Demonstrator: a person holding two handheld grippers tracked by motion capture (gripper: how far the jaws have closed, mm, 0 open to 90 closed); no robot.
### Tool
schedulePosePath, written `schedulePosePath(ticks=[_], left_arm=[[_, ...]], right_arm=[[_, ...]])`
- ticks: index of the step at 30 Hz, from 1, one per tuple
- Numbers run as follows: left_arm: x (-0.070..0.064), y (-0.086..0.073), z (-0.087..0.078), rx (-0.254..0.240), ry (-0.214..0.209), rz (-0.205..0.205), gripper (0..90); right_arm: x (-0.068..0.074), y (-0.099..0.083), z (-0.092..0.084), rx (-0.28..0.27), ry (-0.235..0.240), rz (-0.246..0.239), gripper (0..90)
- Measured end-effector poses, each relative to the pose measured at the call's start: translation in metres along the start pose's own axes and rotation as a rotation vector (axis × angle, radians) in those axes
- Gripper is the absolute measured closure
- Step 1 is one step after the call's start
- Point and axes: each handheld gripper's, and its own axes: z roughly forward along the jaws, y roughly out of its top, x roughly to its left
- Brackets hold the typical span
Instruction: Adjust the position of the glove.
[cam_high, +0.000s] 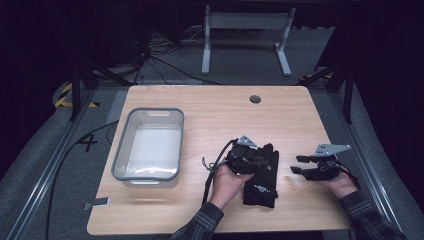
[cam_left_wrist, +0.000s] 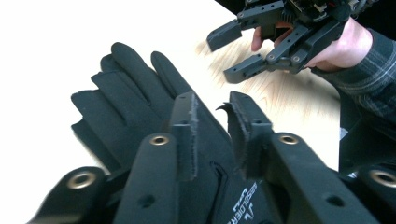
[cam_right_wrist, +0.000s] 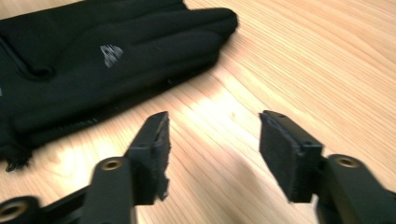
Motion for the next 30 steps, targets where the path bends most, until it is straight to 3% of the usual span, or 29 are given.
schedulePosePath(ticks=[5,14,22,27,30], left_arm=[[-0.005,-0.008,-0.007,0.044,0.013,0.041,88.6],[-0.018,-0.029,0.000,0.112,-0.024,0.075,89.5],[-0.037,-0.032,0.025,0.170,-0.081,0.145,89.6],[-0.042,-0.034,0.039,0.209,-0.097,0.159,89.6],[-0.044,-0.037,0.048,0.250,-0.085,0.170,89.6]], right_arm=[[-0.005,-0.011,-0.008,0.007,-0.043,0.021,28.3],[-0.015,-0.028,-0.018,-0.004,-0.090,0.041,17.9],[-0.018,-0.030,-0.014,-0.008,-0.135,0.045,15.5],[-0.019,-0.030,-0.010,0.004,-0.140,0.033,15.5],[-0.018,-0.031,-0.009,0.017,-0.142,0.028,15.6]])
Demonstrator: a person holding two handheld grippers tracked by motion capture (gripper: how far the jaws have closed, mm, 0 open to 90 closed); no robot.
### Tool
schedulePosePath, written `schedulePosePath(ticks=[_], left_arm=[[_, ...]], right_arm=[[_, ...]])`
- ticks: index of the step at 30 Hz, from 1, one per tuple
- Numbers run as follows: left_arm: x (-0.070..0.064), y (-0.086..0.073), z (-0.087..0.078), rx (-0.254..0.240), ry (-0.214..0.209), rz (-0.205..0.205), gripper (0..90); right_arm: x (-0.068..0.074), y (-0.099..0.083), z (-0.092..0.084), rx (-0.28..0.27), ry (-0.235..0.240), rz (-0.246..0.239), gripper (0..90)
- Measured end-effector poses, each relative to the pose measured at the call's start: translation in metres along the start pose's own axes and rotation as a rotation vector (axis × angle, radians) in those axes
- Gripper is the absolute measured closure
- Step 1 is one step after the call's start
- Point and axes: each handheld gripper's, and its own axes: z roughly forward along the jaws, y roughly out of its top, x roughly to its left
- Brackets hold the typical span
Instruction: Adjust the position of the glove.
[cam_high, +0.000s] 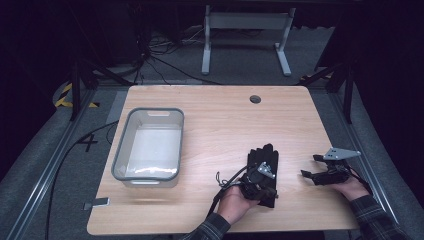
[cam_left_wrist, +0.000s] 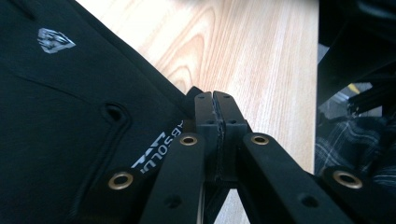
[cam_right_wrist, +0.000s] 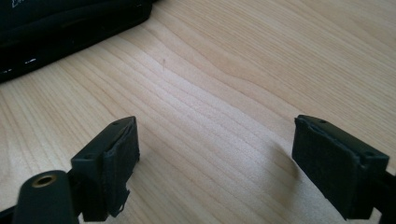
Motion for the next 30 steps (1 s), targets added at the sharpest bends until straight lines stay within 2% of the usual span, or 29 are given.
schedulePosePath(ticks=[2,4,10,19,30], left_arm=[[0.000,-0.001,0.004,0.019,0.020,0.001,89.6],[0.000,-0.001,0.005,0.024,0.019,-0.007,89.7],[0.005,-0.006,-0.003,0.039,0.045,-0.025,89.7],[0.019,-0.020,-0.024,0.058,0.073,-0.074,89.7],[0.033,-0.037,-0.047,0.060,0.131,-0.124,89.7]], right_arm=[[0.000,0.000,0.000,0.002,0.003,-0.002,15.6],[0.000,0.000,0.000,0.003,0.006,0.000,15.5],[0.000,-0.001,0.000,0.004,0.016,0.005,15.6],[-0.001,-0.001,0.000,0.003,0.027,0.012,15.6],[-0.001,-0.001,0.000,0.004,0.028,0.010,15.6]])
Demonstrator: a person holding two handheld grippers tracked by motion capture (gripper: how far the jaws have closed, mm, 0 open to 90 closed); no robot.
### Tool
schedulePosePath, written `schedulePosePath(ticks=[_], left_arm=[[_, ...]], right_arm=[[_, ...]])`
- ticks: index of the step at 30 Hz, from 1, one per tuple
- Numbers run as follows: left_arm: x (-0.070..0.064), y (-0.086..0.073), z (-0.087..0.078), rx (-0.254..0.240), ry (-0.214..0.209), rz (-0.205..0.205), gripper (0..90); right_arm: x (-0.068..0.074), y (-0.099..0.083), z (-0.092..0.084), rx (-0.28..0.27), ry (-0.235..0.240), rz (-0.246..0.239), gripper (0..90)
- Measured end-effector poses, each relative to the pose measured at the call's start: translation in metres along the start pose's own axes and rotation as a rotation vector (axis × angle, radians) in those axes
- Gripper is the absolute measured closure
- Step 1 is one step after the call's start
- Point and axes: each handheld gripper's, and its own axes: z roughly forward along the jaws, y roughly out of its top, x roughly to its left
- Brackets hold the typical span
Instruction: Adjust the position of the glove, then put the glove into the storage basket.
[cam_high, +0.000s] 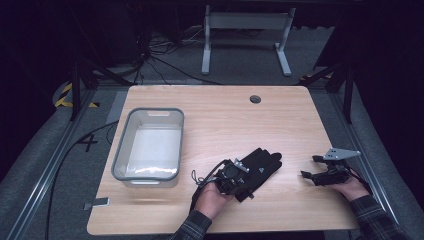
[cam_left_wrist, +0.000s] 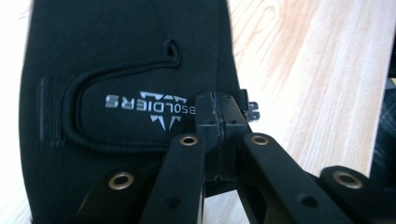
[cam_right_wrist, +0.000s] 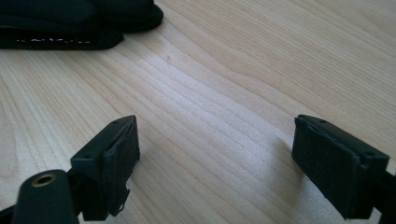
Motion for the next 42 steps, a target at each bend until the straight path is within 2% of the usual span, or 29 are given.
schedulePosePath(ticks=[3,6,10,13,17,23,24,25,29,33,42], left_arm=[[0.005,-0.004,-0.007,-0.001,0.025,-0.016,89.7],[0.007,-0.004,-0.012,-0.014,0.020,-0.016,89.6],[0.007,0.003,-0.022,-0.054,0.020,-0.007,87.0],[0.008,0.010,-0.026,-0.066,0.031,0.011,80.6],[0.009,0.022,-0.026,-0.078,0.070,0.028,63.5],[0.013,0.034,-0.020,-0.073,0.071,0.050,37.8],[0.015,0.036,-0.018,-0.069,0.081,0.055,37.8],[0.016,0.039,-0.016,-0.075,0.087,0.059,32.7],[0.021,0.047,-0.011,-0.081,0.091,0.074,22.7],[0.023,0.051,-0.003,-0.071,0.100,0.095,16.3],[0.023,0.050,0.014,-0.009,0.141,0.115,14.8]], right_arm=[[0.000,0.000,0.000,-0.001,0.002,-0.001,15.5],[0.000,0.000,0.000,0.000,0.003,-0.001,15.6],[0.000,0.000,0.000,0.000,0.002,-0.001,15.4],[0.000,0.000,0.000,0.000,0.002,-0.001,15.4],[0.000,0.000,0.000,0.000,0.002,-0.001,15.4],[0.000,0.000,0.000,-0.001,0.002,0.000,15.4],[0.000,0.000,0.000,-0.001,0.002,0.000,15.4],[0.000,0.000,0.000,0.000,0.002,-0.001,15.4],[0.000,0.000,0.000,0.000,0.003,0.000,15.4],[0.000,0.000,0.000,0.000,0.004,0.000,15.3],[0.000,0.000,0.000,0.000,0.005,-0.001,15.3]])
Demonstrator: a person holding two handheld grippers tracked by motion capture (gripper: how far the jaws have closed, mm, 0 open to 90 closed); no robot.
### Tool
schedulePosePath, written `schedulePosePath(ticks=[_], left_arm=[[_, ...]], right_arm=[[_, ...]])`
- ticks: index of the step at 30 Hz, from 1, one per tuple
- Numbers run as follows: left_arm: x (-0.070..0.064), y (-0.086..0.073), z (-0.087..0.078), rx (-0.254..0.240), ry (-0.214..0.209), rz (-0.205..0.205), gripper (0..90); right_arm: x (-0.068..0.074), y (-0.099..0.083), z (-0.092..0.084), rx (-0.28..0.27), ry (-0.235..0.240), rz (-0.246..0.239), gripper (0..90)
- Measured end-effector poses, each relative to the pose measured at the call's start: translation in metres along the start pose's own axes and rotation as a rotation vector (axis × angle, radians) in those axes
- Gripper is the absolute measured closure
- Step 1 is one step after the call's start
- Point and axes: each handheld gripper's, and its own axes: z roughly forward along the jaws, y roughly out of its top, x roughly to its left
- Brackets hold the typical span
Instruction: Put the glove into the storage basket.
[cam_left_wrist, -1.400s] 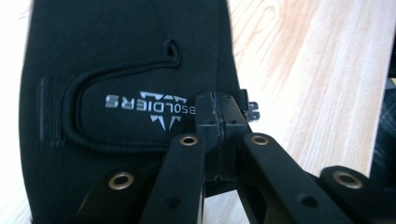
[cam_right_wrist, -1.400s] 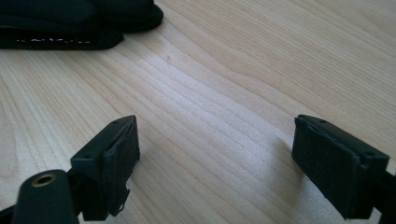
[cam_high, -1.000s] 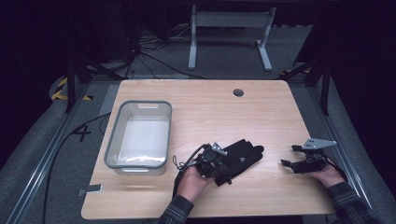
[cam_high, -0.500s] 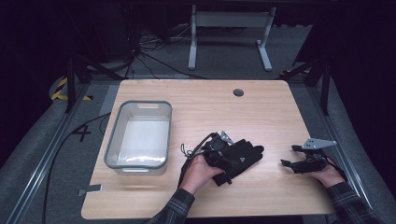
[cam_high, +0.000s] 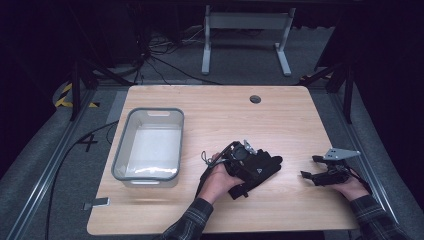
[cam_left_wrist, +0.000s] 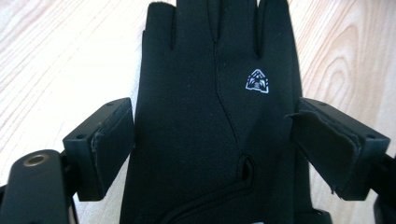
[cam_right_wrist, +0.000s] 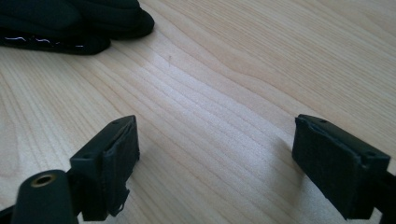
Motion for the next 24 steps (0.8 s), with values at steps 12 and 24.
schedulePosePath(ticks=[12,24], left_arm=[[-0.006,-0.004,0.012,0.041,0.048,0.039,16.3],[-0.004,-0.008,0.014,0.033,0.032,0.021,23.3]], right_arm=[[0.000,0.000,0.000,0.000,0.001,-0.001,15.3],[0.000,0.000,0.000,0.000,0.001,-0.002,15.3]])
